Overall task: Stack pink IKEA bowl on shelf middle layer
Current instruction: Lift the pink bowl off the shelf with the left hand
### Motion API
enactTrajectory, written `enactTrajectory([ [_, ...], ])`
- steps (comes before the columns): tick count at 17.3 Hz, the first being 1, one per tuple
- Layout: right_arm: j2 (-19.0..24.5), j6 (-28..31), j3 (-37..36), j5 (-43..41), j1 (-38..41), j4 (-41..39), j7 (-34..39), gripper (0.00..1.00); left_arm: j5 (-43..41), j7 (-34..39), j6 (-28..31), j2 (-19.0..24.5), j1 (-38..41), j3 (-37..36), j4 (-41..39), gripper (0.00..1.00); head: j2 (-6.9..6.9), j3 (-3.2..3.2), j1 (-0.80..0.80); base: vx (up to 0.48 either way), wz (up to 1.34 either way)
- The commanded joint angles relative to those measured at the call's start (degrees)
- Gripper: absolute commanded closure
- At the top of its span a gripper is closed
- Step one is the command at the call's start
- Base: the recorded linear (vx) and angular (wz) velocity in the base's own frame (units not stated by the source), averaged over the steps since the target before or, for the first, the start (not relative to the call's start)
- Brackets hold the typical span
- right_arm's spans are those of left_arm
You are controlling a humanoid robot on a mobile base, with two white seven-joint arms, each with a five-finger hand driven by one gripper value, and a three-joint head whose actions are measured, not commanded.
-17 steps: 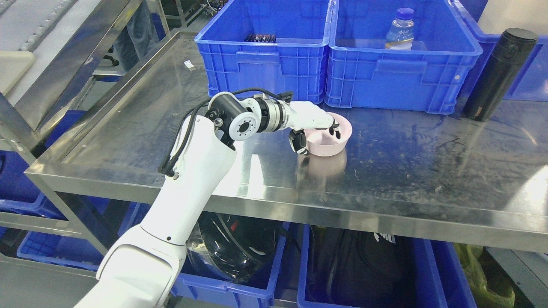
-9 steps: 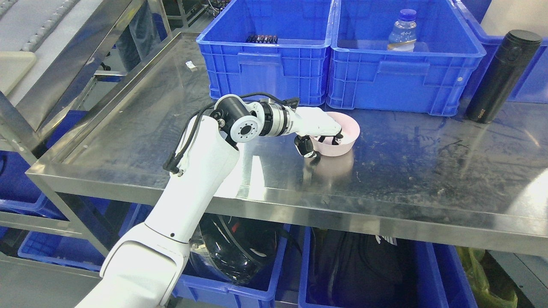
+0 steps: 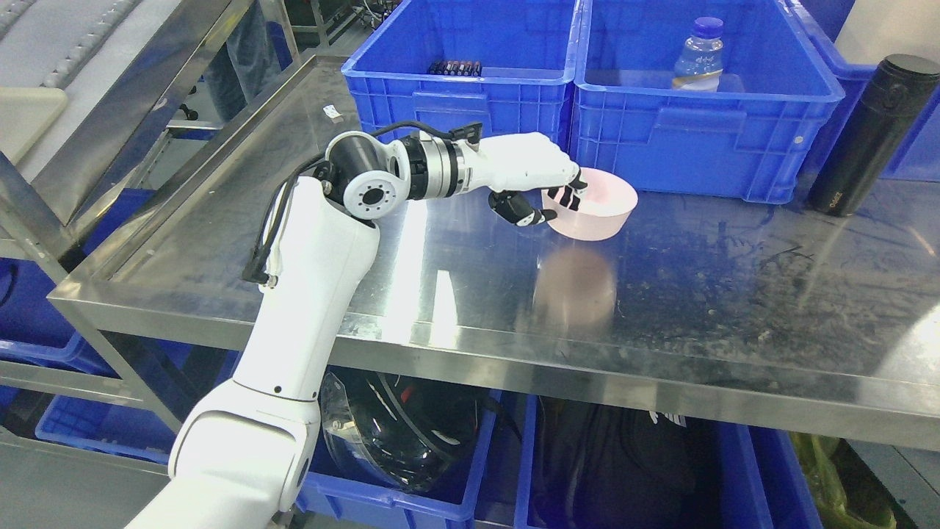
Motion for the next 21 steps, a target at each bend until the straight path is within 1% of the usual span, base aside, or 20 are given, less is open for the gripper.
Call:
enactTrajectory([
  [1, -1.0, 0.0, 0.0, 0.0, 0.2, -1.0, 0.0, 0.0, 10.5, -1.8, -3.7, 0.7, 1.7, 12.8, -9.2, 0.99, 0.0, 0.0, 0.0, 0.019, 0.03],
  [3, -1.0, 0.0, 0.0, 0.0, 0.2, -1.0, 0.0, 0.0, 15.7, -2.9, -5.2, 0.7, 3.4, 13.0, -12.2, 0.99, 0.0, 0.0, 0.0, 0.016, 0.02],
  [6, -1.0, 0.0, 0.0, 0.0, 0.2, -1.0, 0.0, 0.0, 18.8, -3.0, -5.2, 0.7, 7.5, 13.4, -15.6, 0.98, 0.0, 0.0, 0.0, 0.012, 0.03],
  [10, -1.0, 0.0, 0.0, 0.0, 0.2, -1.0, 0.0, 0.0, 19.3, -2.7, -5.2, 0.7, 16.9, 12.7, -18.2, 0.98, 0.0, 0.0, 0.0, -0.021, 0.4],
  [11, -1.0, 0.0, 0.0, 0.0, 0.2, -1.0, 0.0, 0.0, 19.4, -2.6, -5.2, 0.7, 17.4, 12.7, -18.2, 0.98, 0.0, 0.0, 0.0, -0.033, 0.78],
  [15, -1.0, 0.0, 0.0, 0.0, 0.2, -1.0, 0.0, 0.0, 19.5, -2.4, -5.2, 0.7, 18.1, 11.9, -18.2, 0.98, 0.0, 0.0, 0.0, -0.036, 1.23],
  [21, -1.0, 0.0, 0.0, 0.0, 0.2, -1.0, 0.0, 0.0, 20.1, -1.5, -5.2, 0.7, 18.1, 11.4, -18.4, 0.98, 0.0, 0.0, 0.0, -0.016, 1.54],
])
